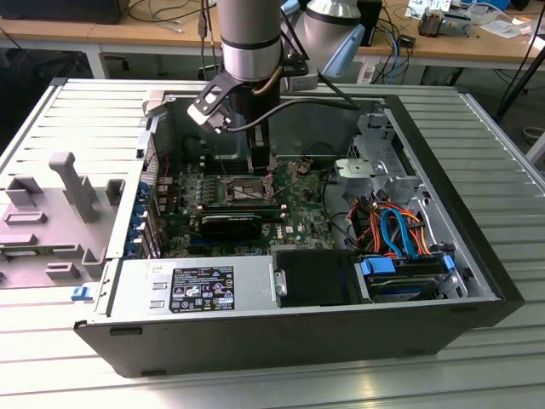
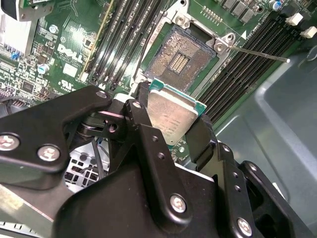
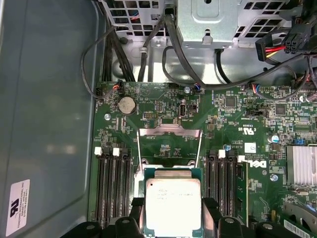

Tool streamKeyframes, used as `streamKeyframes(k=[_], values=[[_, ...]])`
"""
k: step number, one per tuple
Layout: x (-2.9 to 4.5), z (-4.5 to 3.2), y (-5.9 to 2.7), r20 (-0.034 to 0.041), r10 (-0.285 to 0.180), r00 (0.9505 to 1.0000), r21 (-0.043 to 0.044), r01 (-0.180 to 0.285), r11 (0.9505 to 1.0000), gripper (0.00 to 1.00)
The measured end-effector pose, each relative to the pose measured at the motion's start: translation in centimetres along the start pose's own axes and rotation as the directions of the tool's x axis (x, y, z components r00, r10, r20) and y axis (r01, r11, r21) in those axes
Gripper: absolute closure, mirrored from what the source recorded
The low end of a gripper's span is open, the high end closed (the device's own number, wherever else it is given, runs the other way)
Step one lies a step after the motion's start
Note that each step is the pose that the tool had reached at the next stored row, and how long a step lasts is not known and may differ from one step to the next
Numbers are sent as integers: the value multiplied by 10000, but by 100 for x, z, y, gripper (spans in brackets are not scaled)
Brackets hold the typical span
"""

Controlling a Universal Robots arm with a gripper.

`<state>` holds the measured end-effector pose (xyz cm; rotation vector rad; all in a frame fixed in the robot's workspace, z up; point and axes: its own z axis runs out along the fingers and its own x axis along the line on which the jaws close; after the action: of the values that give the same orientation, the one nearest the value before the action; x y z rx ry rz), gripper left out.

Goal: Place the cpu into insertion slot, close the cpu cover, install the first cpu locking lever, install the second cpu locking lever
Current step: 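Place the cpu into insertion slot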

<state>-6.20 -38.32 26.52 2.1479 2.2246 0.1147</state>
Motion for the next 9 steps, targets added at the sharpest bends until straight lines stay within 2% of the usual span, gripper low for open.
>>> streamKeyframes(k=[9], values=[[0, 20, -21, 1, 2, 10000, 0, -2, 10000, 45]])
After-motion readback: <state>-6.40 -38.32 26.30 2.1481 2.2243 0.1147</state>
